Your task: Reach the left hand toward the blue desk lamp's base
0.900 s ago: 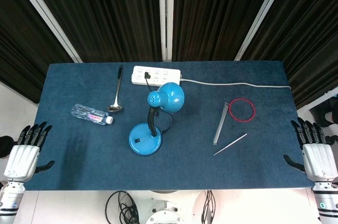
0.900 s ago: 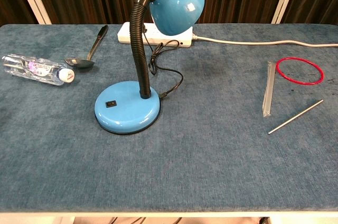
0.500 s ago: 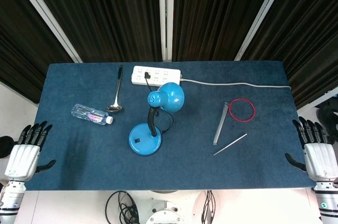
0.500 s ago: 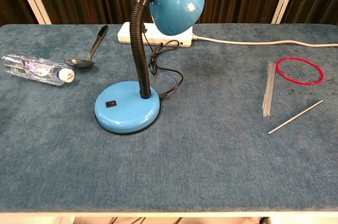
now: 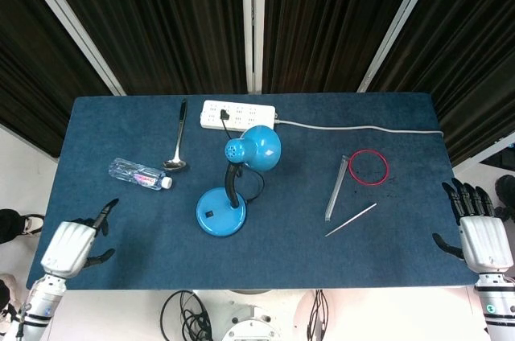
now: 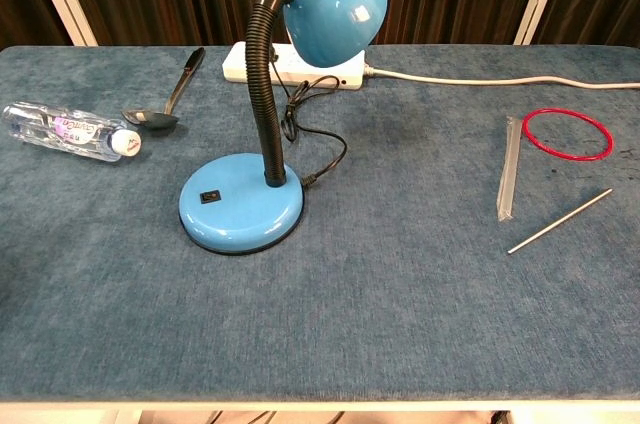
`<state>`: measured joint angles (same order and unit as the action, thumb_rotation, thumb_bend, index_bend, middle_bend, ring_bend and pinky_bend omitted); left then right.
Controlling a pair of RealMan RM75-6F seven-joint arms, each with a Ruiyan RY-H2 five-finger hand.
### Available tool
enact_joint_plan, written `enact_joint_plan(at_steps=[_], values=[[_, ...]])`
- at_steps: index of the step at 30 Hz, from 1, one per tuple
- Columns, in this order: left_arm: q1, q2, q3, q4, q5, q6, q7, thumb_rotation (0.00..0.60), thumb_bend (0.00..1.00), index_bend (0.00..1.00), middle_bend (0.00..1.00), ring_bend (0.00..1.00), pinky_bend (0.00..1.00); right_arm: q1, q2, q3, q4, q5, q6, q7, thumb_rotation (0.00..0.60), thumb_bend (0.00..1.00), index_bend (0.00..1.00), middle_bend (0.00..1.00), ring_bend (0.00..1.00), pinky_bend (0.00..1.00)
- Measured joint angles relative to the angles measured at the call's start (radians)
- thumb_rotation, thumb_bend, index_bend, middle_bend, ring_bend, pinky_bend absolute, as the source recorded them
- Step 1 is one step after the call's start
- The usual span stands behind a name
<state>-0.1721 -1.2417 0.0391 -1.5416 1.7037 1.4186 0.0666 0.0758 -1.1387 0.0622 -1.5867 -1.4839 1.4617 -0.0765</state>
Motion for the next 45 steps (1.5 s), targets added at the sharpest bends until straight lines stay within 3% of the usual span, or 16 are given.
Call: enact_joint_plan(at_steps=[4, 10, 17, 23, 33, 45], values=[[-0.041, -0.034, 0.003, -0.009, 0.045, -0.036, 0.066, 0.6, 0.35, 0.07, 0.77, 0.75, 0.79, 0.003, -0.002, -0.002, -0.015, -0.007, -0.001, -0.012, 0.6, 0.12, 0.0, 0.0, 0.0, 0.0], [-0.123, -0.099, -0.007, -0.04, 0.052, -0.179, 0.162, 0.6, 0.35, 0.07, 0.77, 0.75, 0.78, -0.005, 0.004, -0.005, -0.026, -0.018, 0.021, -0.01, 0.6, 0.12, 0.0, 0.0, 0.0, 0.0], [-0.22, -0.18, -0.041, -0.056, -0.087, -0.397, 0.241, 0.6, 0.37, 0.06, 0.78, 0.75, 0.78, -0.018, 0.023, -0.002, -0.02, 0.008, 0.021, 0.016, 0.6, 0.14, 0.0, 0.0, 0.0, 0.0], [-0.29, -0.274, -0.085, -0.023, -0.217, -0.488, 0.328, 0.6, 0.38, 0.06, 0.78, 0.75, 0.78, -0.022, 0.029, -0.002, -0.007, 0.012, 0.018, 0.039, 0.6, 0.14, 0.0, 0.0, 0.0, 0.0], [-0.315, -0.293, -0.078, -0.023, -0.292, -0.499, 0.384, 0.6, 0.38, 0.12, 0.78, 0.75, 0.78, -0.02, 0.026, 0.001, 0.016, 0.023, 0.004, 0.061, 0.6, 0.14, 0.0, 0.0, 0.0, 0.0], [-0.316, -0.285, -0.047, -0.034, -0.305, -0.465, 0.386, 0.6, 0.38, 0.18, 0.78, 0.75, 0.79, -0.018, 0.022, -0.003, 0.012, 0.027, -0.007, 0.048, 0.6, 0.14, 0.0, 0.0, 0.0, 0.0]])
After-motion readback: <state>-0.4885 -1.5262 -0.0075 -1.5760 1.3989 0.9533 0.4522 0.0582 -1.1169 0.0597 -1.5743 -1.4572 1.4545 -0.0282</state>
